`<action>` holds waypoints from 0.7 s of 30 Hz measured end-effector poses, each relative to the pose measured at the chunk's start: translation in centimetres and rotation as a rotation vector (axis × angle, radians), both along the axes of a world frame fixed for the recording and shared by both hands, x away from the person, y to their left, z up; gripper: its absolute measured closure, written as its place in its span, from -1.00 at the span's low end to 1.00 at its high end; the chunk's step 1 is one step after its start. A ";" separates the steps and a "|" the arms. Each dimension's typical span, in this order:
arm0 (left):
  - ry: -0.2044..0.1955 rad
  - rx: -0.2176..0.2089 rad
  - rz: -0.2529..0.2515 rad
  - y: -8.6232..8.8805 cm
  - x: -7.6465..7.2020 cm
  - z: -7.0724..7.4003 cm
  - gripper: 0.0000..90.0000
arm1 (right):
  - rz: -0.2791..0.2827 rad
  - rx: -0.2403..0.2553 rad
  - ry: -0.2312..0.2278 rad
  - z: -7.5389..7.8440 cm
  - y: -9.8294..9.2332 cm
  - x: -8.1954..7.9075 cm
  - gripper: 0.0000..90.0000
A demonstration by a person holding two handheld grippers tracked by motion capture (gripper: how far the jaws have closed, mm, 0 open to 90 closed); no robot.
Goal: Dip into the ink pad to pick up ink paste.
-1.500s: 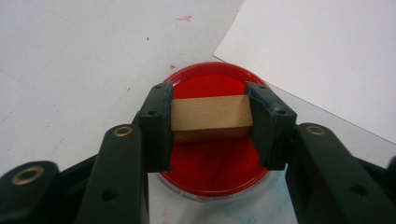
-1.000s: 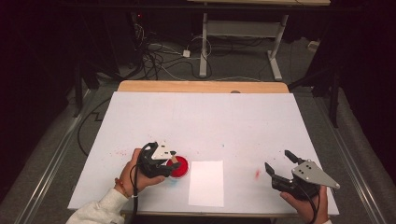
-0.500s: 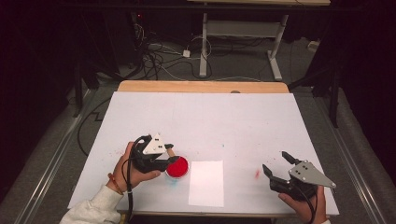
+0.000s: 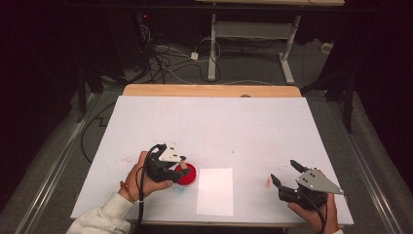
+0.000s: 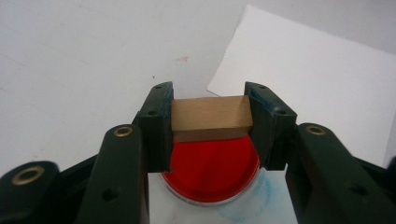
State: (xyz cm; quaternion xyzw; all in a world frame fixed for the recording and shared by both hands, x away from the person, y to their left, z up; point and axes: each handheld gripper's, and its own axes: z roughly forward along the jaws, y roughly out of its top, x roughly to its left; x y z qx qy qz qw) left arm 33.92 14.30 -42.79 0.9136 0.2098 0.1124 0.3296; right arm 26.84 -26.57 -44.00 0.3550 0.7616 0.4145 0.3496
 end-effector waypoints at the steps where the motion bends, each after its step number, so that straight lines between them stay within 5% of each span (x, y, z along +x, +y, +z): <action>1: 0.017 -0.003 0.003 -0.1 0.2 -0.5 0.19 | 0.006 -0.006 -0.004 0.0 0.0 0.0 -0.45; 7: 0.058 0.027 -0.014 -0.5 0.7 -1.8 0.19 | 0.006 -0.021 0.009 -0.1 0.1 0.0 -0.45; 15: 0.062 0.078 -0.015 -1.0 0.8 -2.8 0.19 | 0.021 -0.040 0.012 -0.2 0.3 -0.1 -0.45; 21: 0.077 0.072 -0.020 -0.8 1.0 -2.9 0.19 | 0.027 -0.049 0.013 -0.2 0.4 -0.1 -0.45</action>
